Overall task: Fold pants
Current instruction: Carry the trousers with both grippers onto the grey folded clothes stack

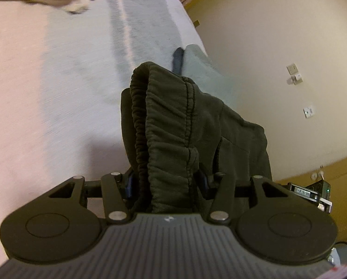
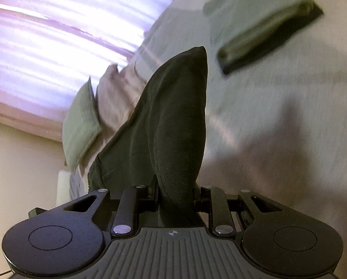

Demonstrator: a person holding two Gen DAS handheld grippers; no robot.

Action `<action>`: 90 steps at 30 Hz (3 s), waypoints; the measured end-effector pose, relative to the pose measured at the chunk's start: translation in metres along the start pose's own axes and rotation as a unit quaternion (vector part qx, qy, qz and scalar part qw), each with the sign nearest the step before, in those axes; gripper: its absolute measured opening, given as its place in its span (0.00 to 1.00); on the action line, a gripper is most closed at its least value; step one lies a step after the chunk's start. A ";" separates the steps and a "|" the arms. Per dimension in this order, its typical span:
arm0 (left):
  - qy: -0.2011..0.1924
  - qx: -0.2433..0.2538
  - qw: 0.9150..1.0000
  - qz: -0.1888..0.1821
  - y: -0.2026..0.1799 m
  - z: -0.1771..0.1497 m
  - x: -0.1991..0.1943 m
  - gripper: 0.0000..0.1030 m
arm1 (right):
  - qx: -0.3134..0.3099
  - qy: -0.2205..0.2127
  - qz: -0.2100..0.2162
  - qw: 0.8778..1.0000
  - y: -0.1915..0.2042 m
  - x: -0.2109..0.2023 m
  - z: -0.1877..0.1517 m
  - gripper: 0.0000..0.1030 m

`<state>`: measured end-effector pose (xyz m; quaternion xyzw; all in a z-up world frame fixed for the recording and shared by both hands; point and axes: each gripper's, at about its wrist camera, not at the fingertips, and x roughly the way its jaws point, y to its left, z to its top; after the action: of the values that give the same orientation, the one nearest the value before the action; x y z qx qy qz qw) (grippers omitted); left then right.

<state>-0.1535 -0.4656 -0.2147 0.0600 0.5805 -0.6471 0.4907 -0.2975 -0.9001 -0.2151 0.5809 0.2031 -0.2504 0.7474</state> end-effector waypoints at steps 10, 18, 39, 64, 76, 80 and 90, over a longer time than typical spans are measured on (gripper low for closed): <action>-0.022 0.022 0.999 -0.035 -0.133 0.126 0.195 0.44 | -0.046 -0.050 -0.010 0.998 -0.054 -0.033 0.226 0.19; -0.032 0.060 0.997 -0.042 -0.190 0.220 0.302 0.44 | -0.048 -0.090 -0.003 0.995 -0.090 -0.020 0.336 0.19; 0.031 0.039 0.999 0.006 -0.128 0.244 0.412 0.49 | 0.011 -0.037 -0.057 0.998 -0.201 0.040 0.382 0.30; -0.107 0.217 0.958 0.154 -0.179 0.246 0.454 0.49 | -0.207 -0.157 -0.262 0.929 -0.172 0.084 0.393 0.44; -0.114 0.206 0.958 0.165 -0.175 0.210 0.368 0.49 | -0.232 -0.130 -0.249 0.931 -0.130 -0.017 0.297 0.44; -0.100 0.219 0.958 0.157 -0.187 0.169 0.343 0.48 | -0.269 -0.101 -0.246 0.926 -0.113 -0.016 0.243 0.44; -0.042 0.212 0.949 0.232 -0.177 0.142 0.379 0.47 | -0.244 -0.051 -0.310 0.918 -0.124 0.028 0.243 0.44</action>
<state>-0.4021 -0.8221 -0.2919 0.2680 0.3793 -0.6255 0.6269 -0.3476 -1.1642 -0.2676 0.2752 0.3893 -0.4415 0.7601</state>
